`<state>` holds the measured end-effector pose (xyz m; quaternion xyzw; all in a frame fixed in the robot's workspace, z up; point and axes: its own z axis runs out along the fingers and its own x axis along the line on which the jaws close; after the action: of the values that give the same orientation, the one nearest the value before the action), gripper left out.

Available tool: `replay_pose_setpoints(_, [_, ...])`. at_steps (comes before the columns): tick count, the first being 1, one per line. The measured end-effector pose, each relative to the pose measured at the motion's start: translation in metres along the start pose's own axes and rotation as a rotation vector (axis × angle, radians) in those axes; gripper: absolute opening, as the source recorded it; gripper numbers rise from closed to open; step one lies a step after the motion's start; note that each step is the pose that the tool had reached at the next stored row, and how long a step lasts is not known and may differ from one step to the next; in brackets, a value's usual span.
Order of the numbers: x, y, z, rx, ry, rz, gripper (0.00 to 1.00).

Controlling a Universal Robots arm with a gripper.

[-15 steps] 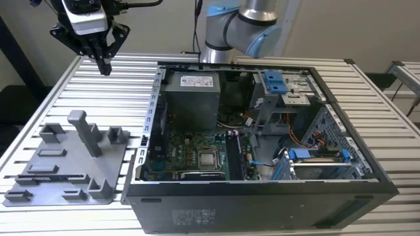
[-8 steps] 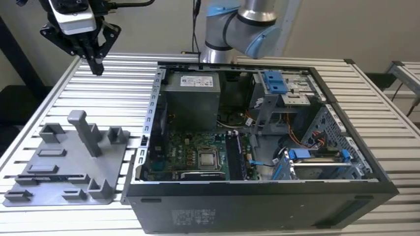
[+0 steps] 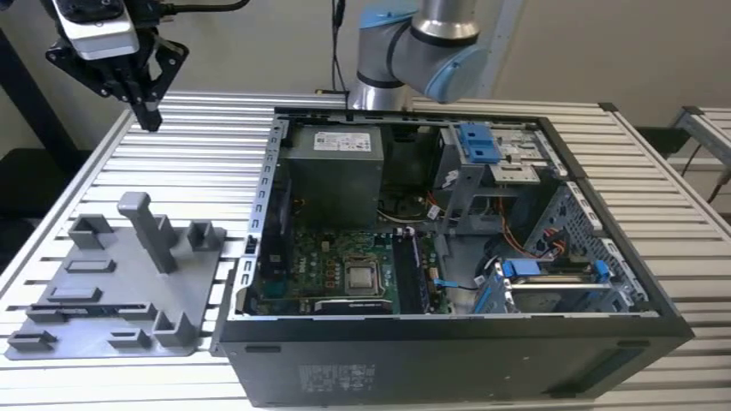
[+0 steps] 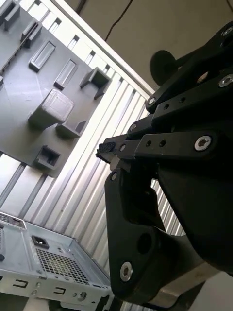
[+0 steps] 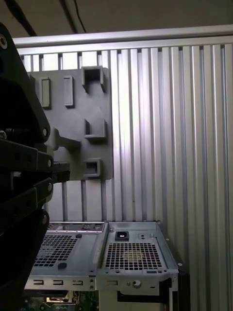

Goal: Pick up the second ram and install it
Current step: 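Reach for the second ram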

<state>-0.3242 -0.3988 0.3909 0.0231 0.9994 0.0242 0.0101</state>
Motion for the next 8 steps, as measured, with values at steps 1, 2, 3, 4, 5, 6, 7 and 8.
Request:
replay_pose_setpoints(1, [0.0026, -0.0001, -0.0001, 0.0000, 0.0001, 0.000, 0.11])
replay_pose_setpoints(2, [0.0055, -0.0003, -0.0001, 0.0000, 0.0001, -0.001, 0.11])
replay_pose_setpoints(3, [0.0080, -0.0003, -0.0001, 0.0001, 0.0001, -0.001, 0.11])
replay_pose_setpoints(4, [0.0107, -0.0005, -0.0001, 0.0001, 0.0002, -0.001, 0.11])
replay_pose_setpoints(5, [0.0135, -0.0006, -0.0001, 0.0000, 0.0001, -0.001, 0.11])
replay_pose_setpoints(6, [0.0162, -0.0007, -0.0001, 0.0000, 0.0001, -0.001, 0.11])
replay_pose_setpoints(7, [0.0190, -0.0009, -0.0001, 0.0000, 0.0001, -0.002, 0.11])
replay_pose_setpoints(8, [0.0217, -0.0010, -0.0002, 0.0000, 0.0002, -0.002, 0.11])
